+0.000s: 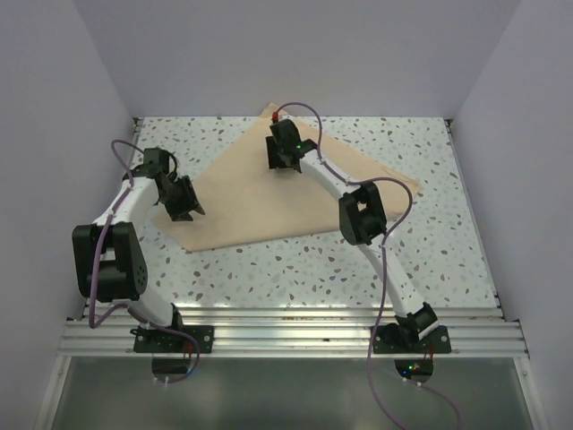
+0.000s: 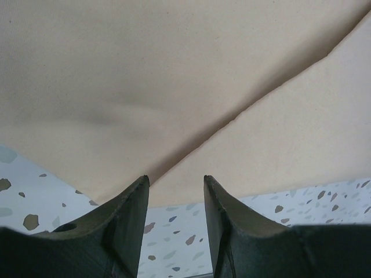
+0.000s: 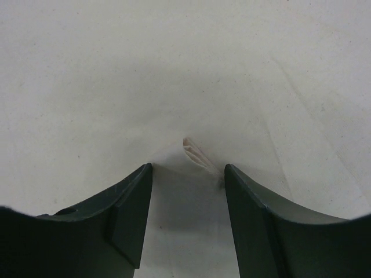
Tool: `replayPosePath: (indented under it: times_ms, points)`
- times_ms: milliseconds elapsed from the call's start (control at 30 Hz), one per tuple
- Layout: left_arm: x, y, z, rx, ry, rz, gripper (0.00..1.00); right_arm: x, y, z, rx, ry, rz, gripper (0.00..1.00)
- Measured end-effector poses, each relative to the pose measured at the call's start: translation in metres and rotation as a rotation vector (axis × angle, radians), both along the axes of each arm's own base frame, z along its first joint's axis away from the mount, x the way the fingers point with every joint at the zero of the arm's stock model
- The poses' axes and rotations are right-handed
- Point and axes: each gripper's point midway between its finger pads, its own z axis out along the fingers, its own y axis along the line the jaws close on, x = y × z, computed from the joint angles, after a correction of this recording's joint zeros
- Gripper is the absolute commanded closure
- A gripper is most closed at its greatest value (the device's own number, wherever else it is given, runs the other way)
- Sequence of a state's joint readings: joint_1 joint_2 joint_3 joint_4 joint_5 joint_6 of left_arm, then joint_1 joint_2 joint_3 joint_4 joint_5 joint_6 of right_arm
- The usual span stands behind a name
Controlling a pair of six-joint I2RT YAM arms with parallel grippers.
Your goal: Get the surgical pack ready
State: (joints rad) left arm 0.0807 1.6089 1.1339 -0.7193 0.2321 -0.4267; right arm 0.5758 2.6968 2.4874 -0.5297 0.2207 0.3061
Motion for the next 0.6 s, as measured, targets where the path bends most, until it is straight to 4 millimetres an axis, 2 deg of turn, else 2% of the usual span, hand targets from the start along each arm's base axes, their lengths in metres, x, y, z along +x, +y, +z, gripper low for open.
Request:
replayPosePath:
  times_ms: [167, 233, 267, 433, 467, 600]
  points:
    - [0.001, 0.003, 0.001, -0.001, -0.001, 0.008, 0.53, 0.001, 0.002, 0.006, -0.011, -0.020, 0.000, 0.62]
    - [0.001, 0.004, 0.001, -0.001, -0.002, 0.011, 0.53, 0.003, 0.001, 0.007, -0.016, -0.028, -0.005, 0.72]
    - [0.001, 0.004, 0.002, 0.000, -0.003, 0.012, 0.53, 0.004, 0.001, 0.008, -0.021, -0.035, -0.007, 0.81]
    - [0.001, 0.006, 0.004, 0.000, -0.011, 0.017, 0.53, 0.013, -0.003, 0.016, -0.042, -0.079, -0.023, 0.94]
    - [0.001, 0.006, 0.005, 0.000, -0.012, 0.017, 0.53, 0.015, -0.002, 0.019, -0.041, -0.092, -0.026, 0.99]
    - [0.001, 0.006, 0.005, 0.000, -0.013, 0.017, 0.53, 0.025, -0.001, 0.034, -0.036, -0.152, -0.035, 1.00]
